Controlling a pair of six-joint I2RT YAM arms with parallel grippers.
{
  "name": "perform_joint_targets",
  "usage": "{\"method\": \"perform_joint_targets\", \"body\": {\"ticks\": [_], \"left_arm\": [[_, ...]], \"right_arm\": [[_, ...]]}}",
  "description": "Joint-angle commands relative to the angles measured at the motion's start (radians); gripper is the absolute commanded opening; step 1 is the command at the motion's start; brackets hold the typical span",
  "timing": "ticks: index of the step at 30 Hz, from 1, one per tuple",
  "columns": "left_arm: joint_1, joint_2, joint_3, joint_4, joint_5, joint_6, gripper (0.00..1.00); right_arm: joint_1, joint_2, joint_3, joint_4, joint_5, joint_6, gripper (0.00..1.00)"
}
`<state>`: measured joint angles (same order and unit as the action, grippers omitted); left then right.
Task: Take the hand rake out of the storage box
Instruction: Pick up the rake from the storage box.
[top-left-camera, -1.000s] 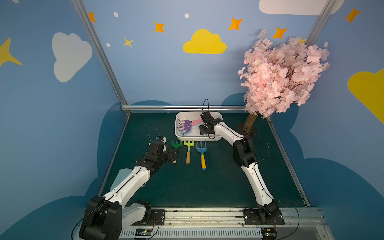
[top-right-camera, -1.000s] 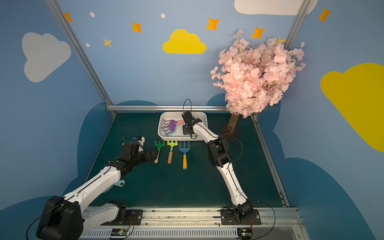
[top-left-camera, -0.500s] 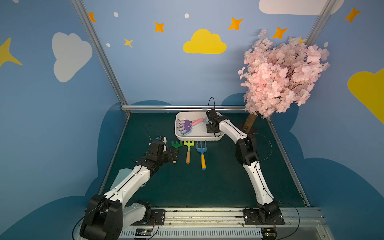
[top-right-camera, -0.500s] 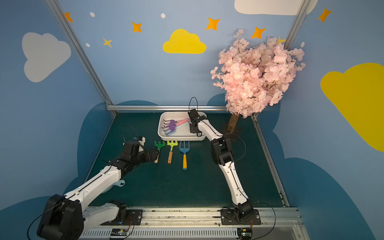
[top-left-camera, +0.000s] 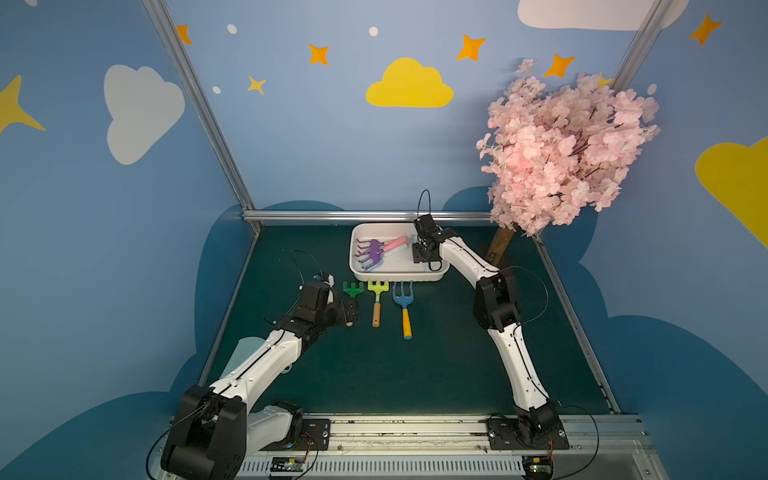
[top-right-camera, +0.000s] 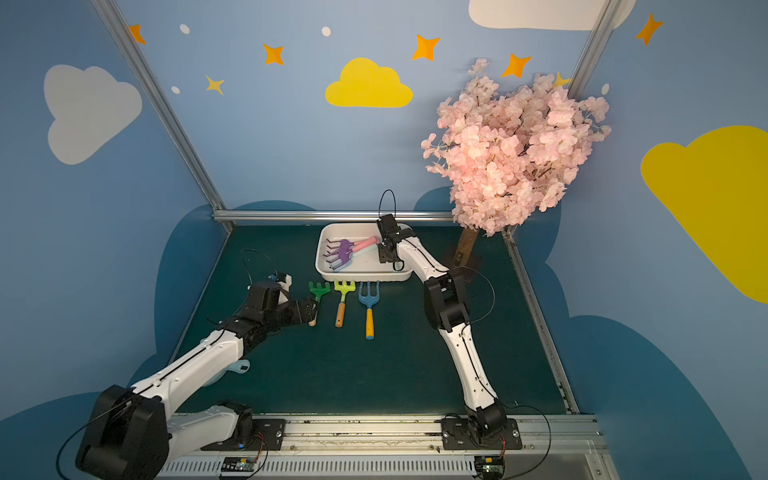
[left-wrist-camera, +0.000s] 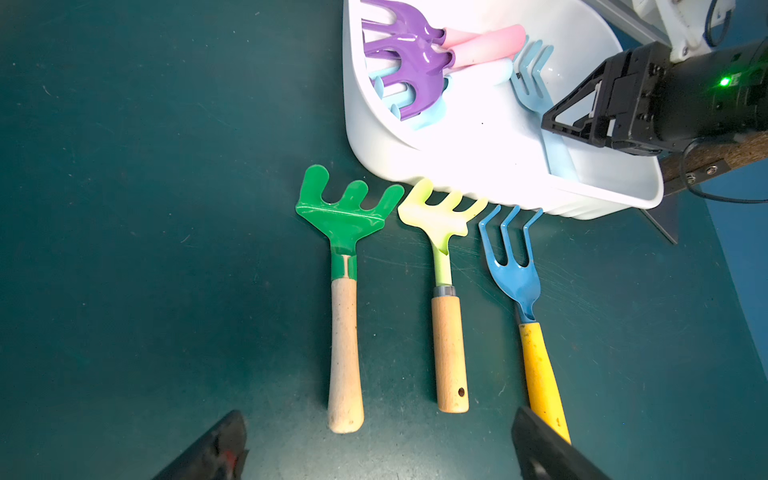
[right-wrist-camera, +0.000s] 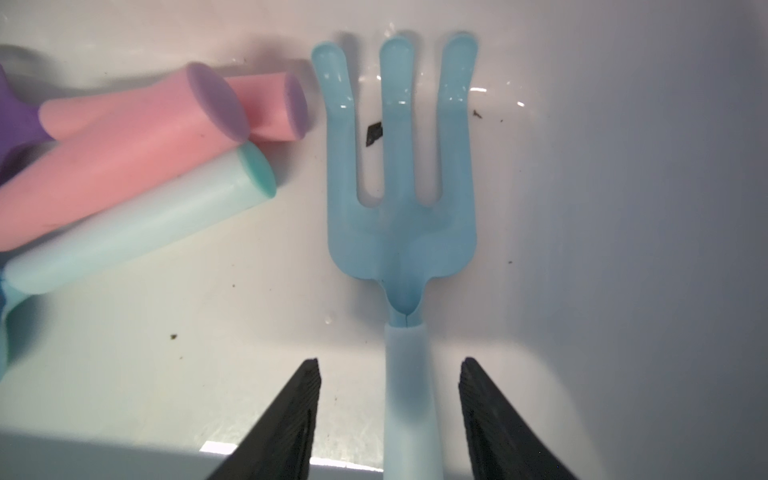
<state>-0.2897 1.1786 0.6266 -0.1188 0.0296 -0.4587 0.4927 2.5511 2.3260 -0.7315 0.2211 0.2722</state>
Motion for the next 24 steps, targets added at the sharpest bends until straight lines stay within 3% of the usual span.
{"method": "perform_joint_targets", "body": {"ticks": [1,9,15,20,24], "left_arm": [[0.005,0.012,0.023,-0.001,0.003,0.008,1.00],[0.004,0.039,0.041,-0.002,0.013,0.010,1.00],[0.005,0.038,0.042,-0.010,0.012,0.007,1.00],[0.005,0.039,0.049,-0.016,0.007,0.010,1.00],[0.004,0.039,0.053,-0.021,0.006,0.010,1.00]], "right_arm": [[0.001,0.003,0.007,-0.017,0.050,-0.025,0.57],[-0.005,0.035,0.007,-0.026,0.071,-0.057,0.54],[-0.016,0.053,0.017,-0.043,-0.053,-0.060,0.34],[-0.019,0.052,0.021,-0.071,-0.078,-0.073,0.29],[-0.027,0.053,0.021,-0.077,-0.098,-0.077,0.12]]}}
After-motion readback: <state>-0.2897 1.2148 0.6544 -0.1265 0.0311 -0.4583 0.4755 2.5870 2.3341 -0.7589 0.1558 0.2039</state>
